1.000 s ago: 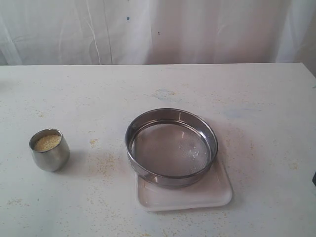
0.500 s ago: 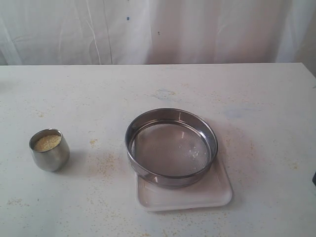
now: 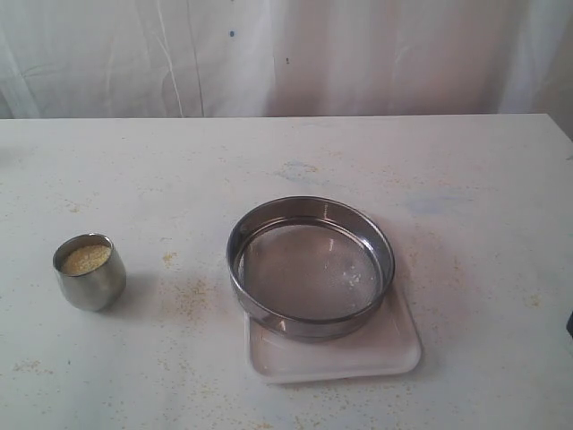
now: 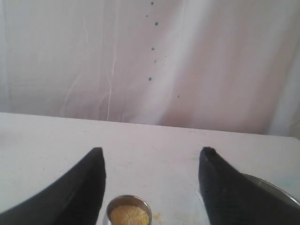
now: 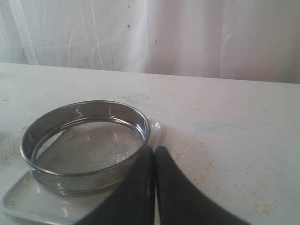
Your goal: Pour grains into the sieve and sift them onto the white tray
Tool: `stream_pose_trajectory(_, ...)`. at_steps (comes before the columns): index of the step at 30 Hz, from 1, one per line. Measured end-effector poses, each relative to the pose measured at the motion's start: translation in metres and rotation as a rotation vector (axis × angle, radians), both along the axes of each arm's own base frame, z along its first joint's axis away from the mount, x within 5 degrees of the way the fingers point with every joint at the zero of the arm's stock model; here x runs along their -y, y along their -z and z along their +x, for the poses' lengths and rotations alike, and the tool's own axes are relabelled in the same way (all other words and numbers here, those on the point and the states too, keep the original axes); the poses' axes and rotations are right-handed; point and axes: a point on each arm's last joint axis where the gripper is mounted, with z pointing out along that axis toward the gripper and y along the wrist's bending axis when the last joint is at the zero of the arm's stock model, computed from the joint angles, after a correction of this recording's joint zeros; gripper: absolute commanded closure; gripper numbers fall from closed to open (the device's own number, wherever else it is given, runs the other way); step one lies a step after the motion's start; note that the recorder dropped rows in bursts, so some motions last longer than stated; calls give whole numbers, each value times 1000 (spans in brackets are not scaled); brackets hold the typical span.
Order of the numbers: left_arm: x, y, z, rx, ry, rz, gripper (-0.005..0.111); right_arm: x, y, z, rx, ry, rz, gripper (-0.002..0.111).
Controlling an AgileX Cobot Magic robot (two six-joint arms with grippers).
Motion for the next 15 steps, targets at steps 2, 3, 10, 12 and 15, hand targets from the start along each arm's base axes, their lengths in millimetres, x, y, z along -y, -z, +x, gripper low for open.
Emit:
stream_pose_trajectory(2,0,-12,2,-6,-8,43,44,0,0,0,0,0,0,108)
stream_pose_trajectory(3,0,-17,4,-14,-12,66,44,0,0,0,0,0,0,108)
stream_pose_trajectory(10,1,-36,29,-116,-17,148,44,0,0,0,0,0,0,108)
stream_pose_trajectory(12,2,-36,37,-157,-14,164,44,0,0,0,-1,0,2,108)
stream_pose_trajectory(15,3,-33,50,-222,-10,188,44,0,0,0,-1,0,2,108)
